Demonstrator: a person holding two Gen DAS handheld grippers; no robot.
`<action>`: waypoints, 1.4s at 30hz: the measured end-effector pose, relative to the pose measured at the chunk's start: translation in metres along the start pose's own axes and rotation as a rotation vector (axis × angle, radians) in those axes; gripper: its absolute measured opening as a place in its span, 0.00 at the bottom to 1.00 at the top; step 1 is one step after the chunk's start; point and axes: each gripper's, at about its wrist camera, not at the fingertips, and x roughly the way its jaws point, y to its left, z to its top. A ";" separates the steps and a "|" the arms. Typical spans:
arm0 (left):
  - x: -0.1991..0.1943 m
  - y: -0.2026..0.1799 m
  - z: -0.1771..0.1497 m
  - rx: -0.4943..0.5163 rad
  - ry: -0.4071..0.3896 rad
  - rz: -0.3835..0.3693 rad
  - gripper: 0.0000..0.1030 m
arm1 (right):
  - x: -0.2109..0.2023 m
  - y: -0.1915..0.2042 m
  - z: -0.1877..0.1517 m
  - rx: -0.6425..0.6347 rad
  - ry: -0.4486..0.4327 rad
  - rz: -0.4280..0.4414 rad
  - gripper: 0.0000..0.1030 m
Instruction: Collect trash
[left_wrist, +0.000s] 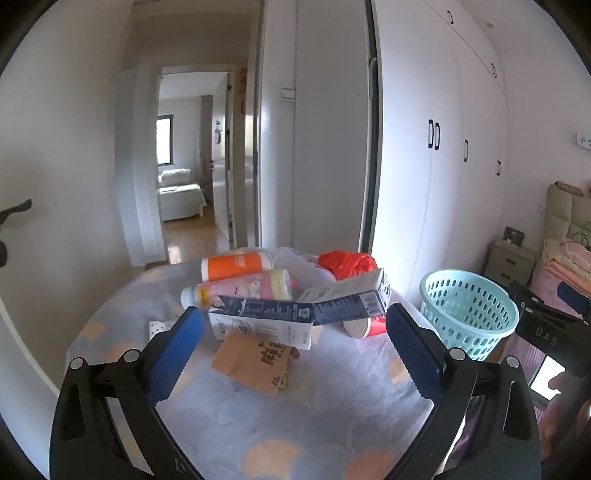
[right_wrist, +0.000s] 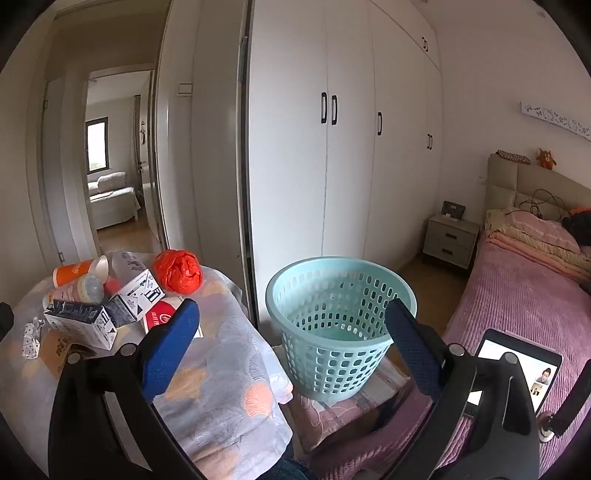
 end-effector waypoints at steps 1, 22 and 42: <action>-0.001 0.001 0.000 -0.005 -0.002 -0.004 0.93 | -0.001 0.000 0.000 -0.001 0.000 0.001 0.93; -0.001 0.011 -0.002 -0.035 0.013 -0.014 0.93 | 0.000 0.006 -0.002 -0.011 0.007 0.015 0.93; 0.000 0.022 -0.001 -0.061 0.008 -0.019 0.93 | -0.002 0.011 -0.002 -0.016 0.003 0.024 0.92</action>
